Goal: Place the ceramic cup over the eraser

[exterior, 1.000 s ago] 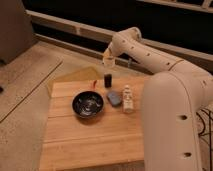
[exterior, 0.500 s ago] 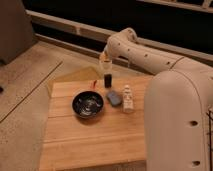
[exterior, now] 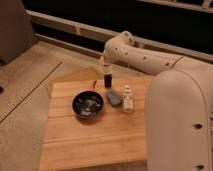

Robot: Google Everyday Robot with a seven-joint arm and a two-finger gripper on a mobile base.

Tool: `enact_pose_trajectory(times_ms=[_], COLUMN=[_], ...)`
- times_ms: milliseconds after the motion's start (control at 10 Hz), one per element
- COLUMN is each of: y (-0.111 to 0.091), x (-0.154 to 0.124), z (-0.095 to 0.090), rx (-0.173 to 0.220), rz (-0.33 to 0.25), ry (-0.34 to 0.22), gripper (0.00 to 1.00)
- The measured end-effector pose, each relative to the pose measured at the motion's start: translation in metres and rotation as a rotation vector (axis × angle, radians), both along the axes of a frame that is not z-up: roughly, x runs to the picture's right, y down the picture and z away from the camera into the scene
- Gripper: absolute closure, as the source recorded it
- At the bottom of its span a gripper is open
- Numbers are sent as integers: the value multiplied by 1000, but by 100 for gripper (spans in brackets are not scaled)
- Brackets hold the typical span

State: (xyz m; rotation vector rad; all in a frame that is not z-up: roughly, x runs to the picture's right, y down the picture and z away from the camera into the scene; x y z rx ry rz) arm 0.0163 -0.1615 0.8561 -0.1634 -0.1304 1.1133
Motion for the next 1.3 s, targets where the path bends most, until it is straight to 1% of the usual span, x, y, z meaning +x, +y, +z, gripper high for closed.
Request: enact_pose_trajectory(times_ms=[400,800,1300], y=[12,17,23], x=[5,12,9], z=[5,17,31], rx=[-25,-51,-84], rz=[10,25,28], ry=[27,53,57], gripper=[100,100,100])
